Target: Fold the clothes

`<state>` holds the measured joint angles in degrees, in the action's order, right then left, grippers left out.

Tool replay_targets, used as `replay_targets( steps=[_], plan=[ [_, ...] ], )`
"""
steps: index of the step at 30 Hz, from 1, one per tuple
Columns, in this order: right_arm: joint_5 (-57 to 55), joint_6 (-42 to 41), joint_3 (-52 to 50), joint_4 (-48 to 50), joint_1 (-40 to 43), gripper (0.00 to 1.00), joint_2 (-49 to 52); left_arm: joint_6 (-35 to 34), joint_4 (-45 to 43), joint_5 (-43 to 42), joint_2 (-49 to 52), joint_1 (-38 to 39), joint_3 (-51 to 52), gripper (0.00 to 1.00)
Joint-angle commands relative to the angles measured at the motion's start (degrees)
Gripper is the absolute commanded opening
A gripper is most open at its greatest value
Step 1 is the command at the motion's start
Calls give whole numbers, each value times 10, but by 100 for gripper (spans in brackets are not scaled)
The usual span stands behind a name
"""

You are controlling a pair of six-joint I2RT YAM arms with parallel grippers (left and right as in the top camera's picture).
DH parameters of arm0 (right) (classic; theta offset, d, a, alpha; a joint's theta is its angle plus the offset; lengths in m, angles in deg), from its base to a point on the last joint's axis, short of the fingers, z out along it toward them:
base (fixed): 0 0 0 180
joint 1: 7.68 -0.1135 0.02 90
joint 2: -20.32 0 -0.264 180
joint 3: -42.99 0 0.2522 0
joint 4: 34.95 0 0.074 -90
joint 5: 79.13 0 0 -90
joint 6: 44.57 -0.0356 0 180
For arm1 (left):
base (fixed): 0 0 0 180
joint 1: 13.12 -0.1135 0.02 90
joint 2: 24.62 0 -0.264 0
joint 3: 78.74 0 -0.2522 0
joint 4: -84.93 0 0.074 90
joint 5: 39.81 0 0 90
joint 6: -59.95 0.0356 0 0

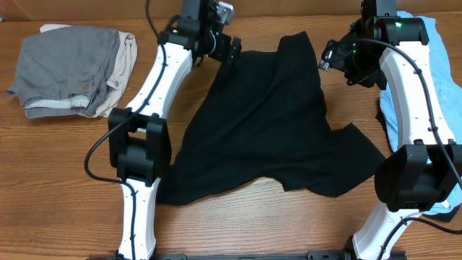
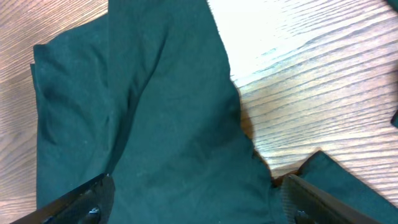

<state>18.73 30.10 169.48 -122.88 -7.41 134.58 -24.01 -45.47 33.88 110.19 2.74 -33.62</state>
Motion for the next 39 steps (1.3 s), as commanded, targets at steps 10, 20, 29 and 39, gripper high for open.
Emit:
replay_targets(
  steps=[10,20,29,39],
  plan=[
    [-18,7,9,1,-2,86,-23,25,4,41,56,14,-19,71],
    [-18,7,9,2,-2,84,-23,25,-3,38,83,21,-19,62],
    [-18,7,9,1,-2,82,-23,25,-24,38,83,30,-8,56],
    [-18,7,9,1,-2,81,-23,8,-22,38,102,33,-7,52]
  ],
)
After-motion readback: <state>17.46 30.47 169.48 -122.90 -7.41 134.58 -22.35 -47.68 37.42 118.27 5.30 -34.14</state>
